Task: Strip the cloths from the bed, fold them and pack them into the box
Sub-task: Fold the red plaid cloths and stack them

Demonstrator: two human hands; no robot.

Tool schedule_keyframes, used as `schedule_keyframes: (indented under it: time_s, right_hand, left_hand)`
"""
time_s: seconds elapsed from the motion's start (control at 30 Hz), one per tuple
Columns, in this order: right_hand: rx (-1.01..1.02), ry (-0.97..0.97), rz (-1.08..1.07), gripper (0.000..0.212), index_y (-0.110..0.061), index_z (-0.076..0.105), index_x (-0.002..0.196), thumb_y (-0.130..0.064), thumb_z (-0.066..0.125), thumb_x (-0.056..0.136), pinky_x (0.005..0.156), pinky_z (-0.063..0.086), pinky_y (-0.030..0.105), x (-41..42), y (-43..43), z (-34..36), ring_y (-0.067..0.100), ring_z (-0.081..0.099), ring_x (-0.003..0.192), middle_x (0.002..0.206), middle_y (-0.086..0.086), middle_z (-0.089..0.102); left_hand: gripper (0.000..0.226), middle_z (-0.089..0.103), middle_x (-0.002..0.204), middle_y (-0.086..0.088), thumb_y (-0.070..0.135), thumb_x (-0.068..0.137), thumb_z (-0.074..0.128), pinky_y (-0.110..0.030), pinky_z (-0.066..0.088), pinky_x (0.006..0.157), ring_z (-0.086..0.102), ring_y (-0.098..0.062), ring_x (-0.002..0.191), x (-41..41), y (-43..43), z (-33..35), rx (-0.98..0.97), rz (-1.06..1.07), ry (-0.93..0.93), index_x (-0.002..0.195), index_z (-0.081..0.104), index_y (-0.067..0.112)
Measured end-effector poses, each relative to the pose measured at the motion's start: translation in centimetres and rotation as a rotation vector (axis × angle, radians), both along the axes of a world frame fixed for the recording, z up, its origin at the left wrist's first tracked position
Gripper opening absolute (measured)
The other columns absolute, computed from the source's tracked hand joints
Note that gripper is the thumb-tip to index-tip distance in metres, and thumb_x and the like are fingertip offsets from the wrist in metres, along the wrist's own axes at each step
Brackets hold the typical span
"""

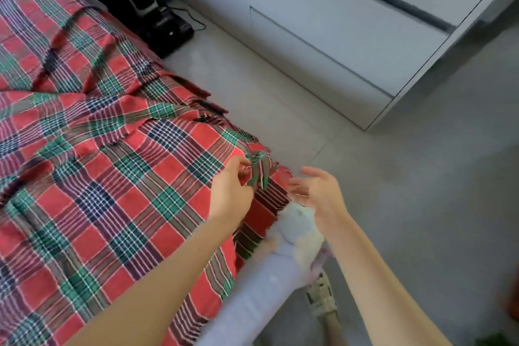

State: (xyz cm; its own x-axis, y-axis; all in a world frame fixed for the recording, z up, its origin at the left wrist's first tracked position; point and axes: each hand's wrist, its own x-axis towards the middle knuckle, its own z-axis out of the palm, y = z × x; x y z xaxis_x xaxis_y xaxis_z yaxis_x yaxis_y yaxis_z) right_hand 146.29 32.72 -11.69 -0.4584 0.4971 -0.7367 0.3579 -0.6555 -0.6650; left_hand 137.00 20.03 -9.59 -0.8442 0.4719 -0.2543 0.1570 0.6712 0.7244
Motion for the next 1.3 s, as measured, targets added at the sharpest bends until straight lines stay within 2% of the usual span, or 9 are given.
schedule_keyframes:
  time_s: [0.2, 0.33, 0.4, 0.5, 0.63, 0.87, 1.03, 1.17, 1.3]
  right_hand:
    - [0.171, -0.583, 0.366, 0.030, 0.001, 0.065, 0.101, -0.017, 0.060, 0.078, 0.079, 0.055, 0.040, -1.0, 4.2, -11.8, 0.031, 0.065, 0.088, 0.095, 0.016, 0.068]
    - [0.100, -0.624, 0.553, 0.049, -0.010, 0.055, 0.119, -0.049, 0.055, 0.089, 0.078, 0.036, 0.027, -2.8, 5.4, -14.6, 0.026, 0.058, 0.106, 0.111, 0.009, 0.062]
    - [-0.084, -0.579, 0.479, 0.054, -0.007, 0.059, 0.101, -0.058, 0.058, 0.083, 0.069, 0.038, 0.027, -4.1, 5.6, -16.7, 0.023, 0.059, 0.083, 0.092, 0.008, 0.062]
    - [-0.232, -0.579, 0.398, 0.039, -0.012, 0.050, 0.072, -0.045, 0.069, 0.082, 0.045, 0.028, 0.025, -6.0, 6.0, -18.0, 0.014, 0.040, 0.050, 0.058, 0.002, 0.049]
    - [-0.280, -0.511, 0.289, 0.013, -0.002, 0.060, 0.085, -0.014, 0.063, 0.089, 0.035, 0.035, 0.019, -8.3, 7.1, -18.8, 0.009, 0.047, 0.030, 0.048, 0.005, 0.059]
    - [-0.199, -0.605, 0.311, 0.018, 0.010, 0.056, 0.099, -0.001, 0.062, 0.086, 0.051, 0.044, 0.034, -9.0, 8.0, -18.6, 0.028, 0.054, 0.063, 0.074, 0.017, 0.054]
    - [-0.418, -0.476, 0.256, 0.022, 0.001, 0.051, 0.069, -0.001, 0.059, 0.090, 0.031, 0.044, 0.020, -10.0, 6.5, -18.5, 0.017, 0.052, 0.028, 0.040, 0.012, 0.057]
    - [-0.083, -0.490, 0.094, 0.006, 0.001, 0.060, 0.082, -0.002, 0.065, 0.080, 0.024, 0.035, 0.017, -10.8, 8.0, -17.0, 0.009, 0.046, 0.023, 0.028, -0.001, 0.047]
    - [0.627, -0.195, 0.126, 0.029, -0.002, 0.071, 0.103, -0.010, 0.065, 0.075, 0.058, 0.041, 0.013, -11.9, 7.7, -8.7, 0.012, 0.056, 0.071, 0.076, -0.002, 0.063]
  left_hand:
    - [0.020, 0.067, 0.072, 0.000, -0.001, 0.080, 0.064, -0.023, 0.042, 0.050, 0.050, -0.009, 0.049, -3.6, 3.2, -0.8, -0.133, -0.080, 0.111, 0.090, 0.067, 0.016]
    - [0.008, 0.062, 0.062, 0.012, 0.009, 0.083, 0.068, -0.016, 0.043, 0.052, 0.055, -0.004, 0.052, -4.5, 5.5, -1.1, -0.171, -0.079, 0.167, 0.078, 0.070, 0.014]
    - [0.011, 0.066, 0.065, 0.012, 0.018, 0.088, 0.065, -0.012, 0.044, 0.052, 0.061, -0.002, 0.052, -5.1, 6.6, -1.4, -0.134, 0.007, 0.067, 0.077, 0.068, 0.015]
    - [0.015, 0.071, 0.070, 0.001, 0.021, 0.091, 0.061, -0.022, 0.057, 0.060, 0.068, -0.009, 0.058, -6.2, 7.6, -2.2, -0.058, 0.149, -0.098, 0.081, 0.068, 0.011]
    - [0.016, 0.071, 0.076, -0.003, 0.024, 0.092, 0.060, -0.025, 0.058, 0.063, 0.068, -0.012, 0.061, -7.8, 7.6, -2.1, -0.034, 0.283, -0.067, 0.089, 0.066, 0.010]
    - [0.013, 0.068, 0.087, 0.001, 0.026, 0.089, 0.062, -0.052, 0.055, 0.081, 0.067, -0.027, 0.087, -12.7, 1.1, 1.8, 0.152, 0.779, 0.056, 0.078, 0.062, 0.032]
    - [0.017, 0.066, 0.078, 0.002, 0.021, 0.089, 0.065, -0.051, 0.055, 0.081, 0.065, -0.027, 0.080, -13.5, -2.4, 2.0, 0.146, 0.808, 0.024, 0.074, 0.061, 0.028]
    - [0.014, 0.069, 0.085, -0.003, 0.018, 0.090, 0.063, -0.052, 0.054, 0.083, 0.067, -0.032, 0.089, -13.0, -4.1, 1.7, 0.236, 0.903, -0.055, 0.078, 0.063, 0.025]
    - [0.017, 0.066, 0.081, -0.001, 0.016, 0.091, 0.061, -0.050, 0.054, 0.080, 0.065, -0.029, 0.084, -12.9, -7.5, 3.5, 0.324, 1.037, -0.006, 0.076, 0.061, 0.025]
